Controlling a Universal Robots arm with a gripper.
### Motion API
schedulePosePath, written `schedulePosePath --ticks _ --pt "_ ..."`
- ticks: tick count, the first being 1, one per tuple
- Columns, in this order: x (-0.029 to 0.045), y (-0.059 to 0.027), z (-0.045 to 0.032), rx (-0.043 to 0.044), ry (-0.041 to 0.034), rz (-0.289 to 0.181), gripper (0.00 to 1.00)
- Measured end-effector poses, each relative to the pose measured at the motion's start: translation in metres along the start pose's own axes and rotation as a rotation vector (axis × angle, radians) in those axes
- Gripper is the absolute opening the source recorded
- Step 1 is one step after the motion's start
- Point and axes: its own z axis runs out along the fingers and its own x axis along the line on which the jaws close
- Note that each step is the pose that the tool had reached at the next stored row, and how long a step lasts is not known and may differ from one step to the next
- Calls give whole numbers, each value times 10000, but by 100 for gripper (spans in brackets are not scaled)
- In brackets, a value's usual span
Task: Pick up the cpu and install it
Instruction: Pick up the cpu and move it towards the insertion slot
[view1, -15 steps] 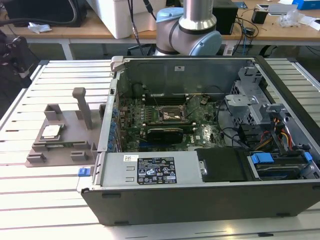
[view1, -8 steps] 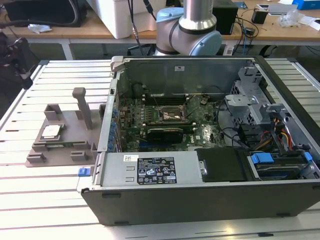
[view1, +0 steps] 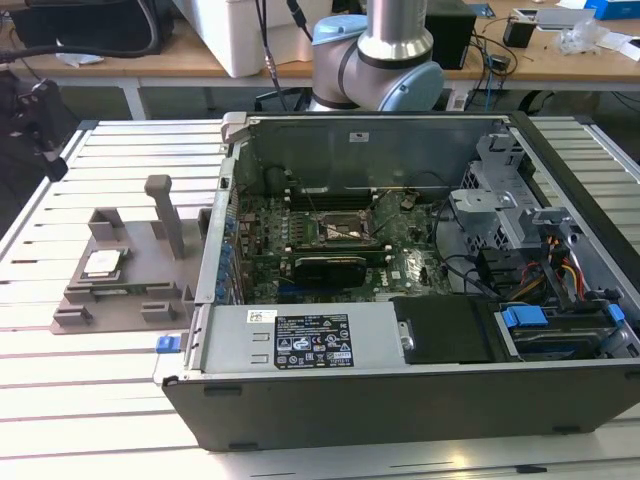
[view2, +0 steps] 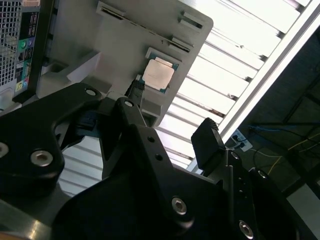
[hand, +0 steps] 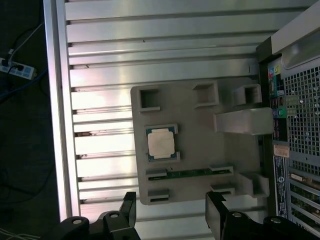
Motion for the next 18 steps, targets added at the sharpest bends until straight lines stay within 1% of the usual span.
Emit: schedulePosePath --ticks 15,18 --pt "-5 0 74 2 0 0 66" --pt "-7 0 104 2 0 0 66"
